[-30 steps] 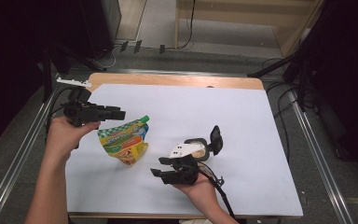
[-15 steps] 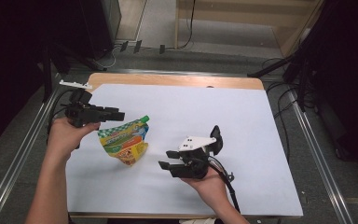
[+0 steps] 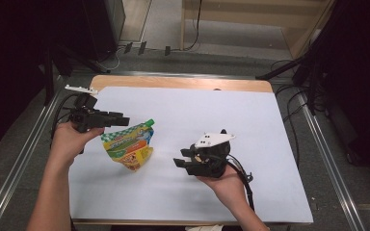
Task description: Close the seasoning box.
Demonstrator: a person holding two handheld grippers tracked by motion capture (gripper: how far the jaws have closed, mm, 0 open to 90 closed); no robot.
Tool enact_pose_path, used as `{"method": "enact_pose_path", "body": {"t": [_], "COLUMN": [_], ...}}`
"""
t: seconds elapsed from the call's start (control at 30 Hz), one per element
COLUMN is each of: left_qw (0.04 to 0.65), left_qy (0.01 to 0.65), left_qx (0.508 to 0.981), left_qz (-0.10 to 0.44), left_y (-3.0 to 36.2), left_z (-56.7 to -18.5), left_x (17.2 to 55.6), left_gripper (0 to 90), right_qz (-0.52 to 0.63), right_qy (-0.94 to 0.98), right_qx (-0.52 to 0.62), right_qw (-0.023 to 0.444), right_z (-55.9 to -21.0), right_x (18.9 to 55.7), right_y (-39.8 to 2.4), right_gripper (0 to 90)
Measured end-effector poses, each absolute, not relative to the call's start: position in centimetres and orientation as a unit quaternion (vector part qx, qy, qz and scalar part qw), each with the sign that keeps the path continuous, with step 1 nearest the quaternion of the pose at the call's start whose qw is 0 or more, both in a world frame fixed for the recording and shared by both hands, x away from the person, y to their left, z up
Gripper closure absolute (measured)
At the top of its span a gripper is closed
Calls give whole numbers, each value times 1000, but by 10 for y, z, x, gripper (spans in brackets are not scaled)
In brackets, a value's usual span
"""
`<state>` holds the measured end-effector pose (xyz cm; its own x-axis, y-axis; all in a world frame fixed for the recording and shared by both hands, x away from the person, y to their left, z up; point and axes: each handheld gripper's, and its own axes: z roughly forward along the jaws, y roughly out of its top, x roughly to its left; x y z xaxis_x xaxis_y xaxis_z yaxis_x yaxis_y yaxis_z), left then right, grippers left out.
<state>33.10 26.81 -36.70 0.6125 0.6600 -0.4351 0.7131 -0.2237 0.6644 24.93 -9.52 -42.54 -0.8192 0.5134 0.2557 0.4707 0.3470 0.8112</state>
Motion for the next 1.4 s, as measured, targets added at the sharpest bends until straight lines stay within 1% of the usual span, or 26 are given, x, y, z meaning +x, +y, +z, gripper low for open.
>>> {"method": "enact_pose_path", "body": {"t": [0.07,0.13,0.37,0.4,0.47,0.53,0.57,0.63,0.8,1.07,1.4], "left_qw": [442,443,444,443,444,444,443,444,443,443,442], "left_qy": [439,439,443,442,440,440,441,443,444,445,450], "left_qx": [782,781,779,779,780,780,780,778,778,778,776], "left_qz": [-28,-28,-28,-28,-26,-27,-27,-27,-29,-27,-25], "left_y": [268,269,269,269,269,269,269,270,269,271,270], "left_z": [-368,-368,-370,-370,-371,-371,-372,-372,-373,-373,-374], "left_x": [331,331,332,332,332,333,333,333,333,333,333], "left_gripper": [473,472,462,462,456,453,453,450,443,440,440], "right_qz": [488,487,495,495,494,494,494,493,490,490,488], "right_qy": [819,819,812,812,811,811,810,809,809,804,795], "right_qx": [301,302,309,309,312,313,316,319,323,336,358], "right_qw": [28,29,27,27,26,26,22,21,25,29,45], "right_z": [-423,-422,-411,-411,-408,-408,-405,-404,-399,-392,-383], "right_x": [251,252,257,257,259,259,261,262,266,270,276], "right_y": [-100,-102,-119,-119,-124,-125,-130,-134,-145,-160,-190], "right_gripper": [622,630,717,717,762,772,807,840,900,900,900]}}
